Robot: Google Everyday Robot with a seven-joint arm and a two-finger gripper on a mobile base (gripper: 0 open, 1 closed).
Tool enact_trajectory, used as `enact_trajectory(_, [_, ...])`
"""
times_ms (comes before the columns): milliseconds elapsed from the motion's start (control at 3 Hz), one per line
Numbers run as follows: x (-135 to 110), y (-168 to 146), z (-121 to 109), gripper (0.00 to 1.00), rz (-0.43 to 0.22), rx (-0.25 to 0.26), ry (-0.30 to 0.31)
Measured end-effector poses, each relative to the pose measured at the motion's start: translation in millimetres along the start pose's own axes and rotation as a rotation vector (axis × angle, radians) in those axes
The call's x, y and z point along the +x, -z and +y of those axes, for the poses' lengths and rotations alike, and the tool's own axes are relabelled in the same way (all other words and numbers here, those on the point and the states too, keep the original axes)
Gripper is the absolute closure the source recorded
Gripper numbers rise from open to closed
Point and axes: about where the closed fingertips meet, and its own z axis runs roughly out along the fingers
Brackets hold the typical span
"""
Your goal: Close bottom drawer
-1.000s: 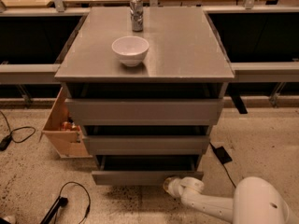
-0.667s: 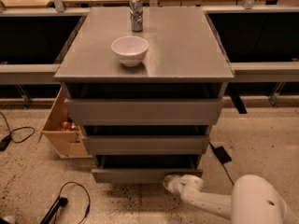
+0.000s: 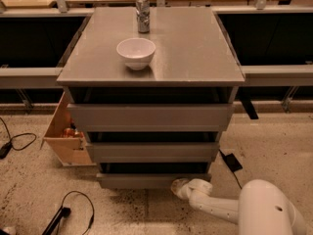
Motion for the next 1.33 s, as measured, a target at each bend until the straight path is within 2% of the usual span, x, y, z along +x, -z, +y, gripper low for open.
enact_trajectory(333, [0.0, 0.0, 0.0, 0.81, 0.000, 0.000, 0.000])
enact_trajectory(1333, [-0.1, -0.1, 0.1, 0.12, 0.000, 0.000, 0.000])
